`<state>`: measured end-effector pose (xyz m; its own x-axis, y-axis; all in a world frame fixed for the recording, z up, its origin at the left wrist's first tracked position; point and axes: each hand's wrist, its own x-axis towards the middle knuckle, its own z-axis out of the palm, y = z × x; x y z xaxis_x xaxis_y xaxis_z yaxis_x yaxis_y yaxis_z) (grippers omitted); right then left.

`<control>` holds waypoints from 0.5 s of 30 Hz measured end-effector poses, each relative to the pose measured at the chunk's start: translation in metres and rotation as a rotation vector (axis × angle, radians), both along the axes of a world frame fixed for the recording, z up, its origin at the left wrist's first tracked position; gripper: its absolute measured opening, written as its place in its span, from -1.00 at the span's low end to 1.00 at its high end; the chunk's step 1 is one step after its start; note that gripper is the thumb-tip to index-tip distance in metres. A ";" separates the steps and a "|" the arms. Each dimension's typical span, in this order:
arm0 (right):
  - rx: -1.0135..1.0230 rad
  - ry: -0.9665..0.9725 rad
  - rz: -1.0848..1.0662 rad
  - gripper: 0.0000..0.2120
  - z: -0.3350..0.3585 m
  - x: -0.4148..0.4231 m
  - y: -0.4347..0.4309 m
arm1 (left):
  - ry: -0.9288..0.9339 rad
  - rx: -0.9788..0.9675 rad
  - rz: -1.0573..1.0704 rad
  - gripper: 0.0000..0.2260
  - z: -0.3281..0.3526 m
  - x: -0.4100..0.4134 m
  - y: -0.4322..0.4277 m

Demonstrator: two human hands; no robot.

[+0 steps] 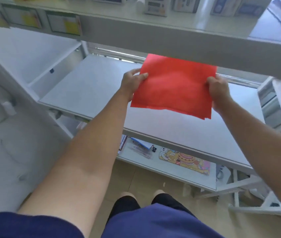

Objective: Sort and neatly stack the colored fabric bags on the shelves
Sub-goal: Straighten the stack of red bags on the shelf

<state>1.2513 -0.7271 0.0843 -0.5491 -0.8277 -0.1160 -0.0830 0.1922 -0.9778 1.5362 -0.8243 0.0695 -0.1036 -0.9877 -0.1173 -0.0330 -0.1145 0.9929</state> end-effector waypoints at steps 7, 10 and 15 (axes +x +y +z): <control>0.468 -0.007 0.149 -0.96 -0.110 0.008 0.008 | -0.324 0.220 0.095 -0.54 -0.168 -0.001 -0.049; 0.467 0.122 0.172 -0.90 -0.129 0.011 0.005 | -0.371 0.193 0.161 -0.56 -0.163 -0.003 -0.030; 0.438 0.085 0.222 -0.81 -0.131 0.014 0.000 | -0.488 0.110 0.181 -0.63 -0.142 -0.003 -0.032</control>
<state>1.2656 -0.7274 -0.0463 -0.3877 -0.8093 -0.4412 -0.2441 0.5517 -0.7975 1.5333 -0.8559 -0.0727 0.1597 -0.9639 -0.2132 -0.4585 -0.2637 0.8487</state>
